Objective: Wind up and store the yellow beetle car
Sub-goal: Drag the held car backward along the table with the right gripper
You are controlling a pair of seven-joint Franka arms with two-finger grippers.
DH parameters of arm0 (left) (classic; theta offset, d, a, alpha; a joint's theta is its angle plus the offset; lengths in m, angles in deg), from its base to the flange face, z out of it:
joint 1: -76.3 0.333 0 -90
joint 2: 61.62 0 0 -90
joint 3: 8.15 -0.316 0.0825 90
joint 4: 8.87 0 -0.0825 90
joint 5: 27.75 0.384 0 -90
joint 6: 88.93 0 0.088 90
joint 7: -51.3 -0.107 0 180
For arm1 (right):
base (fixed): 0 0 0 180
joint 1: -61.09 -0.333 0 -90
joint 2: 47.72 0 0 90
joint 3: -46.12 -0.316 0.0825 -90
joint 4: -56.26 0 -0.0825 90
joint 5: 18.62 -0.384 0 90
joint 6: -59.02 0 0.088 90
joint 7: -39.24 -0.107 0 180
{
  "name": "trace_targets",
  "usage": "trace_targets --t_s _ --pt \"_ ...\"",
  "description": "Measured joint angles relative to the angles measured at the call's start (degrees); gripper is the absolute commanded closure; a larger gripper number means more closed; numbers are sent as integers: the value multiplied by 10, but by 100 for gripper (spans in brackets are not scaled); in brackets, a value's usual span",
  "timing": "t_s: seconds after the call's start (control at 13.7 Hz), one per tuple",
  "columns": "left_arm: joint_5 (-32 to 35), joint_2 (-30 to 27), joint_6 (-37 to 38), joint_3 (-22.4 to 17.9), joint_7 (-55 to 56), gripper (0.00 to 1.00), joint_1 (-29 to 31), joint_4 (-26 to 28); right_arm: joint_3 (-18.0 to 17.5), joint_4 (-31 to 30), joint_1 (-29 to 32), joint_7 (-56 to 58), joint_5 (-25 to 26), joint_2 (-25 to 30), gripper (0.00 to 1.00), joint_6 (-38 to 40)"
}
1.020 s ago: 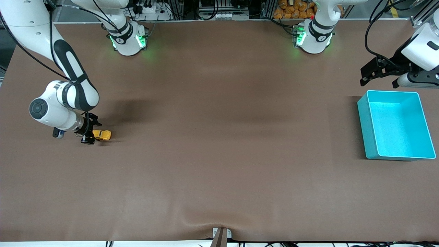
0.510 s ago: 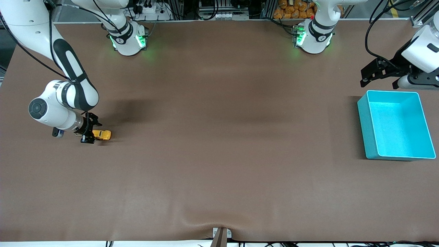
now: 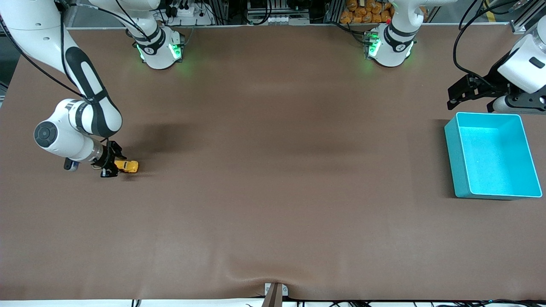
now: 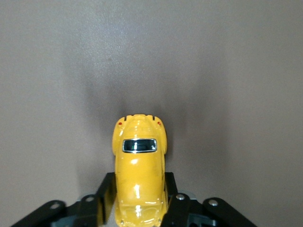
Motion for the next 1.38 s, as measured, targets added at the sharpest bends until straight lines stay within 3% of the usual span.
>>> trace_targets --t_s 0.36,1.38 --pt "0 0 0 0 0 0 0 0 0 0 0 0 0 1 87 0" --pt "0 0 -4 0 0 0 1 0 26 18 2 1 16 -11 87 11"
